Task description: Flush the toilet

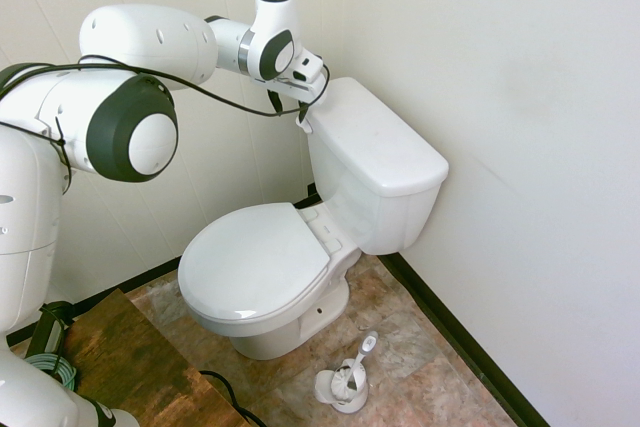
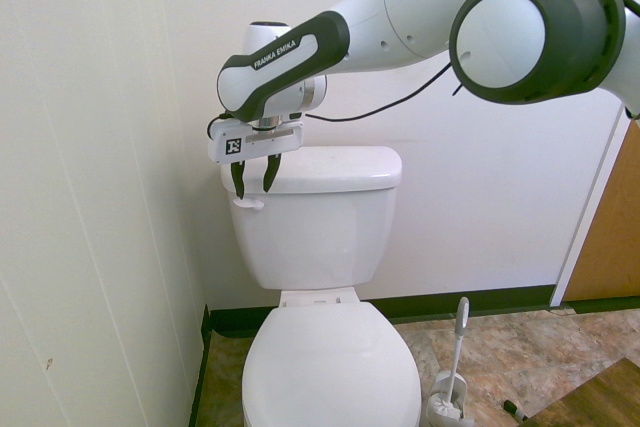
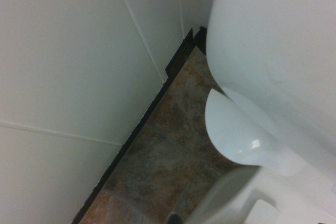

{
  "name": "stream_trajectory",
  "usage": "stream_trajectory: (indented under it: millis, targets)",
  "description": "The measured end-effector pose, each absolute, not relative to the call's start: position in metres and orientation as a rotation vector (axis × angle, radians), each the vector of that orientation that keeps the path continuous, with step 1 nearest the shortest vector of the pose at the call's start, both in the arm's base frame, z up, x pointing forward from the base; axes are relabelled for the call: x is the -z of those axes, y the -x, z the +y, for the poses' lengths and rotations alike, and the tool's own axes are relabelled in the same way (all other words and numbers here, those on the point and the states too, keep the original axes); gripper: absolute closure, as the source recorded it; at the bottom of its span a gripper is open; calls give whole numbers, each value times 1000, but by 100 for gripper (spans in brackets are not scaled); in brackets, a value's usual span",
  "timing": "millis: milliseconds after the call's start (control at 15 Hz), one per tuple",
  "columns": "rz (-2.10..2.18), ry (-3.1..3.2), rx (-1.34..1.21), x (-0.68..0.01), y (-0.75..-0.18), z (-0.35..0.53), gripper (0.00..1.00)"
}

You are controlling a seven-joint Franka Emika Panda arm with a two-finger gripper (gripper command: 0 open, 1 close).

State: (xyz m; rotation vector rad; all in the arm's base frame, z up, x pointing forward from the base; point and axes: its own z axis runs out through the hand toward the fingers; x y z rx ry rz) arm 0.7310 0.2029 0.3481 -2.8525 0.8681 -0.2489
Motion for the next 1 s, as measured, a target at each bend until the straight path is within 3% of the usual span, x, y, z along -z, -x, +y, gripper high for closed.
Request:
stream_trajectory:
  millis: [1000]
  targets:
    - [875, 2845, 281, -336, -746, 202, 100]
